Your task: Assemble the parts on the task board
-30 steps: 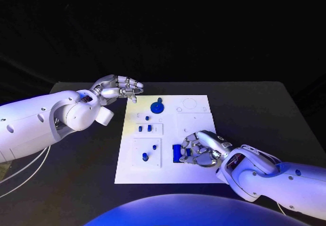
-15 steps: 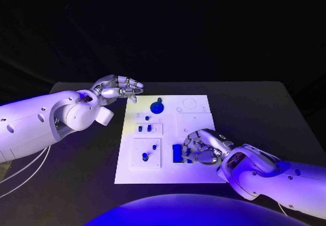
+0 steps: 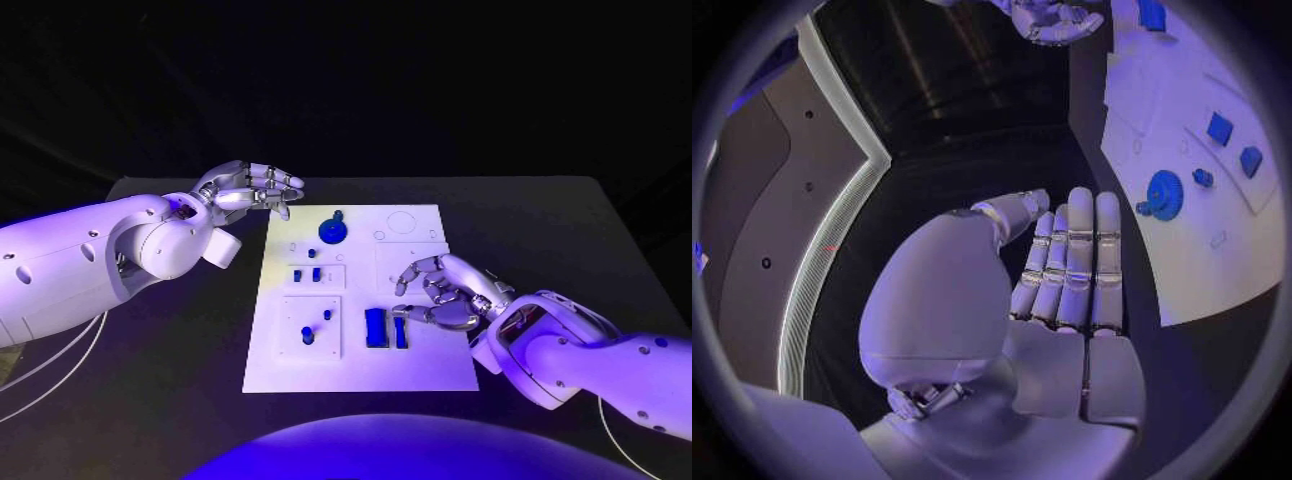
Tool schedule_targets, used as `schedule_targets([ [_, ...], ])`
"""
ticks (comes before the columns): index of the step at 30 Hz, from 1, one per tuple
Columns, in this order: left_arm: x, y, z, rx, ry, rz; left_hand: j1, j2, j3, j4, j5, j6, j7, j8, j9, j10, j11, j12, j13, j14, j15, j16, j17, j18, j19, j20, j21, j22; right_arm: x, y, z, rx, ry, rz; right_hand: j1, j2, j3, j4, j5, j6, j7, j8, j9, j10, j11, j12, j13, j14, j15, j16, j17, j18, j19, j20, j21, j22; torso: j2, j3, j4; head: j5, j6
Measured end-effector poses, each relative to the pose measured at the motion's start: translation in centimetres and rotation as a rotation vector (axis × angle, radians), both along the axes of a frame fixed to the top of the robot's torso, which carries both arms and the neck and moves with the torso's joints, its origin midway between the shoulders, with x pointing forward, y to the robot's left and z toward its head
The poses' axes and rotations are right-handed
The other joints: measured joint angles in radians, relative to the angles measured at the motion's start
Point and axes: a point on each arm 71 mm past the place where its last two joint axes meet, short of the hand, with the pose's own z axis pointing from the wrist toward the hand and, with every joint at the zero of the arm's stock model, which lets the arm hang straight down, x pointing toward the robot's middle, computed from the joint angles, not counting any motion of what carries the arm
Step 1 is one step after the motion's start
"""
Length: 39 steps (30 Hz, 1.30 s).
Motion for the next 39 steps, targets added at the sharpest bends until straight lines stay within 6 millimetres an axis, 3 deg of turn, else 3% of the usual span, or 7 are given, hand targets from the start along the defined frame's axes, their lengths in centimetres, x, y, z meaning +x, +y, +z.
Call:
schedule_targets([
  [5, 0.1, -0.1, -0.5, -0.014, -0.001, 0.011, -0.028, -0.012, -0.016, 0.018, 0.0, -0.008, 0.0, 0.005, -0.001, -0.005, -0.002, 0.004, 0.0, -0.004, 0.004, 0.0, 0.0, 0.0, -0.007, 0.007, -0.008, -0.009, 4.4, -2.5, 0.4, 0.087, 0.016, -0.107, 0.048, 0.014, 0.022, 0.01, 0.011, -0.045, 0.023, -0.035, -0.032, -0.143, 0.024, -0.337, -0.057, -0.013, 0.018, -0.174, -0.152, 0.077, -0.142, 0.024, -0.451, -0.003, -0.014, -0.0076, -0.0043, -0.001, 0.022],
  [8, 0.3, -0.2, -0.7, -0.031, -0.014, 0.032, -0.041, -0.012, -0.021, 0.029, 0.0, -0.014, -0.001, 0.005, -0.001, -0.021, -0.001, 0.005, 0.0, -0.011, 0.011, 0.0, 0.0, 0.0, -0.007, 0.007, -0.029, -0.022, 6.8, -3.6, 0.9, 0.169, 0.026, -0.176, 0.097, 0.019, 0.092, 0.007, 0.047, -0.079, 0.045, -0.062, -0.053, -0.372, 0.047, -0.755, -0.34, -0.181, 0.039, -0.5, -0.564, 0.117, -0.292, 0.039, -0.831, -0.118, -0.023, -0.0112, -0.0057, 0.0, 0.04],
  [18, 1.9, 0.0, -2.1, -0.093, -0.068, 0.188, -0.041, -0.012, 0.001, 0.067, 0.0, -0.056, -0.009, 0.038, -0.003, -0.061, 0.018, -0.054, -0.006, -0.193, 0.07, -0.322, -0.135, 0.0, -0.108, 0.076, -0.352, -0.226, 13.5, -4.8, 0.1, 0.395, 0.079, -0.298, 0.051, -0.027, 0.279, -0.025, 0.039, -0.081, 0.111, -0.184, -0.16, -0.443, 0.137, -1.191, -0.89, -0.46, 0.155, -1.1, -0.881, 0.117, -0.539, 0.156, -1.163, -0.444, -0.053, -0.0101, -0.0116, -0.001, 0.103],
  [24, 2.9, 0.0, -2.7, -0.132, -0.096, 0.261, -0.045, -0.016, -0.003, 0.094, 0.0, -0.07, -0.012, -0.007, -0.036, -0.031, 0.046, -0.205, -0.007, -0.214, 0.098, -0.569, -0.191, 0.0, -0.095, 0.114, -0.615, -0.415, 15.7, -5.6, -0.3, 0.478, 0.095, -0.337, 0.016, -0.005, 0.28, -0.057, 0.039, -0.067, 0.117, -0.241, -0.206, -0.435, 0.149, -1.267, -1.069, -0.469, 0.173, -1.225, -0.951, 0.117, -0.569, 0.186, -1.166, -0.619, -0.066, -0.0058, -0.0105, 0.001, 0.137],
  [27, 2.9, 0.1, -2.7, -0.134, -0.099, 0.269, -0.149, 0.024, -0.152, 0.076, -0.05, -0.243, -0.047, -0.141, -0.077, -0.231, -0.002, -0.306, -0.022, -0.4, 0.062, -0.711, -0.223, -0.04, -0.248, 0.044, -0.727, -0.508, 15.8, -5.6, -0.2, 0.488, 0.097, -0.34, -0.098, 0.044, 0.139, -0.089, 0.014, -0.264, 0.072, -0.317, -0.293, -0.519, 0.114, -1.313, -1.145, -0.716, 0.148, -1.316, -1.047, 0.089, -0.792, 0.133, -1.182, -0.809, -0.067, -0.0049, -0.01, 0.003, 0.14],
  [33, 2.4, -0.5, -2.9, -0.136, -0.09, 0.264, -0.421, 0.109, -0.425, 0.034, -0.141, -0.567, -0.14, -0.357, -0.139, -0.629, -0.103, -0.431, -0.051, -0.749, -0.025, -0.892, -0.266, -0.118, -0.562, -0.092, -0.855, -0.622, 15.0, -4.8, 0.0, 0.519, 0.108, -0.336, -0.362, 0.141, -0.124, -0.134, -0.029, -0.65, -0.03, -0.443, -0.445, -1.069, 0.038, -1.381, -1.246, -1.179, 0.092, -1.456, -1.208, 0.0, -1.204, 0.022, -1.208, -1.117, -0.07, -0.0045, -0.007, -0.001, 0.156],
  [39, 1.1, -2.6, -3.1, -0.144, -0.081, 0.271, -0.984, 0.143, -0.534, 0.016, -0.178, -0.696, -0.177, -0.443, -0.163, -0.787, -0.143, -0.48, -0.062, -0.888, -0.06, -0.963, -0.283, -0.144, -0.687, -0.146, -0.905, -0.667, 13.1, -2.3, 1.1, 0.619, 0.134, -0.335, -0.937, 0.18, -0.23, -0.151, -0.042, -0.803, -0.07, -0.494, -0.506, -1.326, 0.008, -1.405, -1.286, -1.364, 0.069, -1.512, -1.273, -0.025, -1.37, -0.022, -1.22, -1.241, -0.085, -0.0011, 0.0039, -0.006, 0.206],
])
